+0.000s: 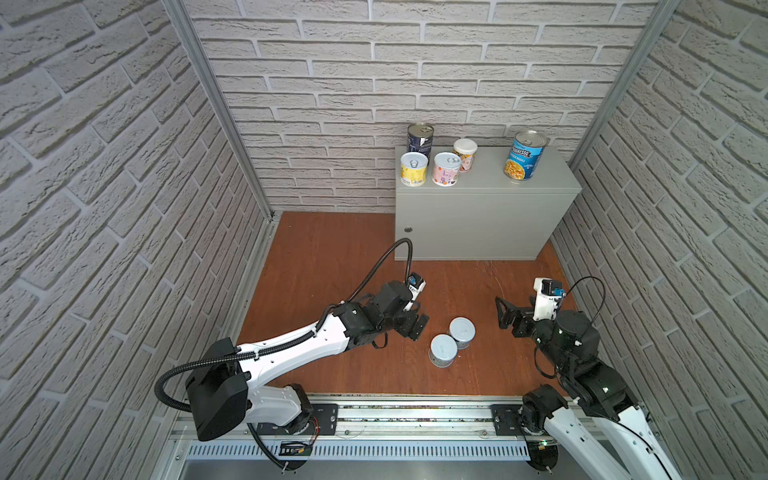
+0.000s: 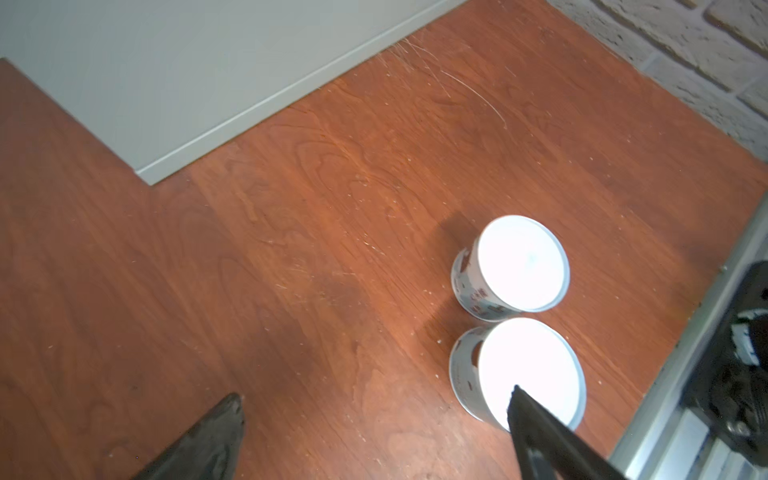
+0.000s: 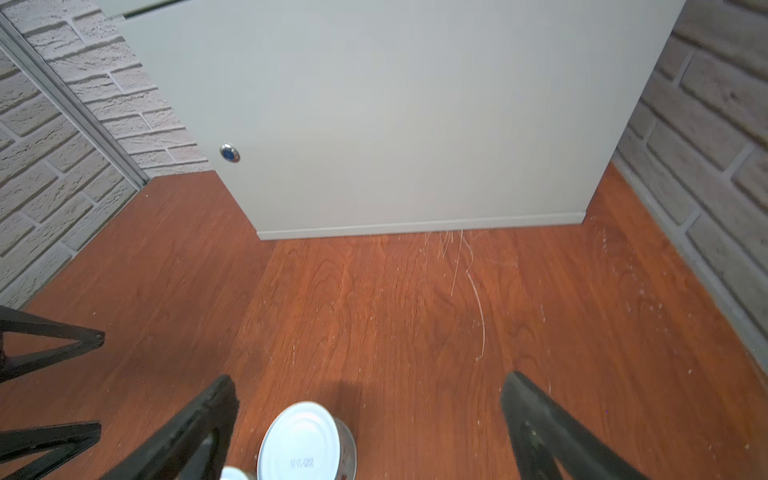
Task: Place and organize the canned foods onto the counter
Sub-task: 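Withdraw the right gripper from the cabinet while the left moves toward the white-lidded cans, then lower the open left gripper around the nearer white-lidded can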
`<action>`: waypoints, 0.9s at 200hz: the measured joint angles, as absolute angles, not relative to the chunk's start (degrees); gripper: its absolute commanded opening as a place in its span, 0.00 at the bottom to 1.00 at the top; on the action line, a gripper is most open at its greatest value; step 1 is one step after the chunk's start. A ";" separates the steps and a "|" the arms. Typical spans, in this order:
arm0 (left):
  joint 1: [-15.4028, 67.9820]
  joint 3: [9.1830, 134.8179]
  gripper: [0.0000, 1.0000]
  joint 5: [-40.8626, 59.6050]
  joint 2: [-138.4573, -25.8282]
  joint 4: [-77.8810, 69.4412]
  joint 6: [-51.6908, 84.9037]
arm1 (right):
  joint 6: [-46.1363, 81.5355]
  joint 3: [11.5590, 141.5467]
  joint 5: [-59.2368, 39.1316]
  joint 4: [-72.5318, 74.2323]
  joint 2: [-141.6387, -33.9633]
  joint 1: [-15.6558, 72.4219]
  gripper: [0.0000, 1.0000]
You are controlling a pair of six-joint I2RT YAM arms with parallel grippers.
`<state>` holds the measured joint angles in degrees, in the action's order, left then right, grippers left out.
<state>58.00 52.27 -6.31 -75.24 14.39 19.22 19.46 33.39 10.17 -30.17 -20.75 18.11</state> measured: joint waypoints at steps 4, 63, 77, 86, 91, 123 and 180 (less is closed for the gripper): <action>58.59 52.27 0.98 -6.31 -75.33 14.41 19.07 | 19.90 32.77 9.98 -30.52 -20.25 18.11 1.00; 63.72 50.63 0.98 0.25 -77.62 11.29 18.02 | 23.16 31.55 9.78 -36.56 -19.07 18.11 1.00; 64.07 50.52 0.98 1.96 -79.35 10.68 17.67 | 23.59 32.21 9.82 -37.39 -18.98 18.11 1.00; 64.23 50.52 0.98 2.87 -80.60 10.39 17.58 | 23.83 32.62 9.82 -37.98 -18.72 18.11 1.00; 64.27 50.52 0.98 3.29 -81.23 10.31 17.56 | 23.92 32.82 9.80 -38.26 -18.44 18.11 1.00; 64.42 50.52 0.98 6.74 -84.53 9.80 17.58 | 25.19 32.99 10.39 -40.03 -15.27 18.11 1.00; 65.80 51.18 0.98 12.19 -89.60 5.74 17.61 | 25.26 32.99 10.35 -40.16 -12.64 18.11 1.00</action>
